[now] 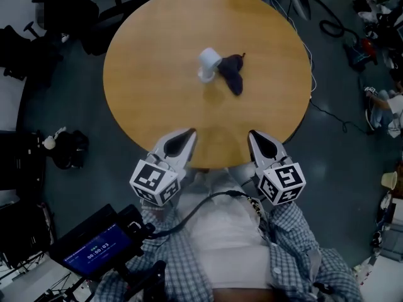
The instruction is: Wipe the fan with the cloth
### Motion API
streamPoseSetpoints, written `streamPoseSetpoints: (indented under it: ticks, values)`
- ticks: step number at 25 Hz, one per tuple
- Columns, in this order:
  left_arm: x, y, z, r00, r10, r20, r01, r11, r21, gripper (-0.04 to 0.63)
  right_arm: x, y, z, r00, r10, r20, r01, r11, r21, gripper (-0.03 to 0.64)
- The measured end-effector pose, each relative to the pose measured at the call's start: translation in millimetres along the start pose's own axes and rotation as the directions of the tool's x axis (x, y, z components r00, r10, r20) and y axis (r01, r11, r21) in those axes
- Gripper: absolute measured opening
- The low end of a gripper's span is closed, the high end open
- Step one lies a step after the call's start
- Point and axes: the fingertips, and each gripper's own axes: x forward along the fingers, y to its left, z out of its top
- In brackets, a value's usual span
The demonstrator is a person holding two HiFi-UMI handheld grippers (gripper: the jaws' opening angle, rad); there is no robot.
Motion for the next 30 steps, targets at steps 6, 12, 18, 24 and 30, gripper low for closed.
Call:
streamPoseSetpoints:
  ticks: [6,12,18,24,30]
  values:
    - [45.2,26.5,12.4,0.996,0.088,0.014,-0.088,0.995,0.056,0.0,29.6,-36.4,24.3,0.998,0.069,-0.006,-0.069,0.997,-0.018,0.003]
    - [95.6,65.5,4.1,0.993,0.116,-0.018,-0.114,0.989,0.09,0.015,52.2,-73.8,29.6,0.996,0.085,-0.025,-0.083,0.995,0.05,0.003]
    - [130.0,110.4,-9.7,0.987,0.108,-0.115,-0.087,0.981,0.174,0.112,73.3,-79.5,20.5,0.997,0.047,-0.069,-0.04,0.995,0.09,0.003]
    - [162.3,147.1,-41.7,0.968,0.111,-0.224,-0.026,0.937,0.35,0.189,90.6,-78.8,7.2,0.995,-0.008,-0.101,0.021,0.992,0.124,0.003]
    - [201.5,143.8,-45.9,0.972,0.046,-0.232,0.046,0.926,0.375,0.204,95.8,-83.8,-7.7,0.989,-0.058,-0.139,0.077,0.987,0.139,0.003]
